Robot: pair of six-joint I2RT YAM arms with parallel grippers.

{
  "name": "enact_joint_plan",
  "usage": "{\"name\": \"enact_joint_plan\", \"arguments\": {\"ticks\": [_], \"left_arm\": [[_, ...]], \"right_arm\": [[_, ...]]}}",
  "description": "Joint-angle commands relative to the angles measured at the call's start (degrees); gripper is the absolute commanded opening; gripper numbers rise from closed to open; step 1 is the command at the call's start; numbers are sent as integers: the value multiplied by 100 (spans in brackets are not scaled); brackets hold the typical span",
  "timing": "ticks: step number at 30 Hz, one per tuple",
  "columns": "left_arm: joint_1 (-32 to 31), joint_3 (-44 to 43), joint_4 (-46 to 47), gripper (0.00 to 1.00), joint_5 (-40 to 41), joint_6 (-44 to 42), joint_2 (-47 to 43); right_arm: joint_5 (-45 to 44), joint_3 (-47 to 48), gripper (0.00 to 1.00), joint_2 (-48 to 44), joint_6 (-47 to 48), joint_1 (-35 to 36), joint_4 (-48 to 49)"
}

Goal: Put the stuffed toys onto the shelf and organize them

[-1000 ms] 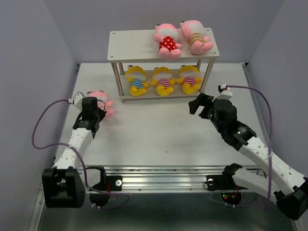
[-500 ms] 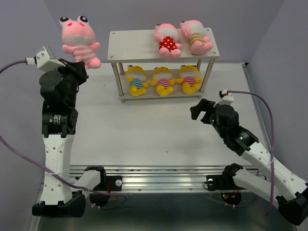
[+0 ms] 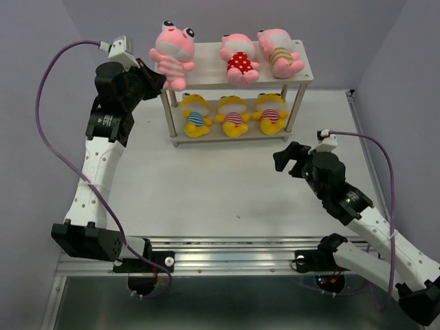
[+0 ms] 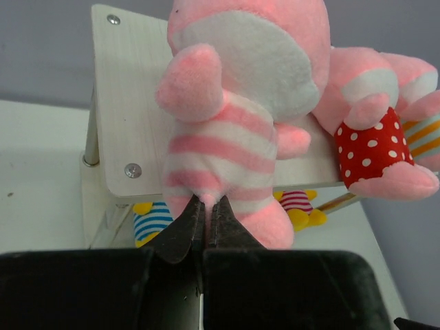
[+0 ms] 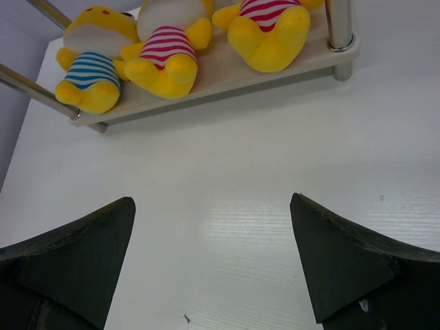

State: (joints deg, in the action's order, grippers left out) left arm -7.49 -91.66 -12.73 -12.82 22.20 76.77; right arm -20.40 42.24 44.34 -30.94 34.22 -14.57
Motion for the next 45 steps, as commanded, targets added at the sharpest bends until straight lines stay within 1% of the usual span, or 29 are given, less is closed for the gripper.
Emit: {"name": "enact_joint_plan", "arguments": {"ticks": [1,3,10,14,21,22,24,26,27,29,30,31,33,34,38,39,41,43,45], "left_arm": [[-227,-485,271,0,375,223,30],[-314,-572,254,0,456,433,188],[-464,-994,17,0,420,707,646],[-499,-1266,-211,0,490,760,917],[-552,-1469,-361,0,552,804,1112],[-552,-1486,-370,1,561,804,1138],[-570,-1513,-397,9,596,795,1173],[-587,-1530,-414,9,579,786,1208],[-587,-1539,-432,11,579,786,1226],[-596,-1566,-458,20,588,769,1243],[-596,-1566,-458,21,588,769,1244],[-587,-1574,-458,24,596,760,1244],[-587,-1592,-458,34,605,760,1252],[-596,-1601,-458,42,596,751,1261],[-614,-1662,-458,42,579,663,1279],[-614,-1689,-467,47,579,637,1296],[-622,-1715,-467,47,570,593,1314],[-631,-1759,-476,52,570,532,1340],[-640,-1785,-502,53,570,488,1358]], "right_arm": [[-87,21,100,-74,-105,50,130],[-87,13,100,-83,-140,50,130],[-157,-14,100,-83,-184,50,121],[-227,-23,100,-92,-202,50,121],[-324,-14,100,-57,-255,50,121],[-333,-14,100,-57,-255,50,121],[-350,-14,100,-48,-272,50,121],[-359,-14,100,-30,-281,50,121],[-359,-14,100,-30,-281,50,121],[-377,-5,100,-22,-290,50,112],[-377,-5,100,-30,-299,50,112],[-385,-5,100,-39,-307,50,121],[-394,-5,100,-39,-308,50,112],[-403,-5,100,-30,-316,50,121],[-403,4,100,-22,-307,50,121],[-386,4,100,-13,-316,50,121],[-403,4,100,-13,-316,50,121],[-386,4,100,5,-316,50,112],[-385,-5,100,5,-334,50,121]]}}
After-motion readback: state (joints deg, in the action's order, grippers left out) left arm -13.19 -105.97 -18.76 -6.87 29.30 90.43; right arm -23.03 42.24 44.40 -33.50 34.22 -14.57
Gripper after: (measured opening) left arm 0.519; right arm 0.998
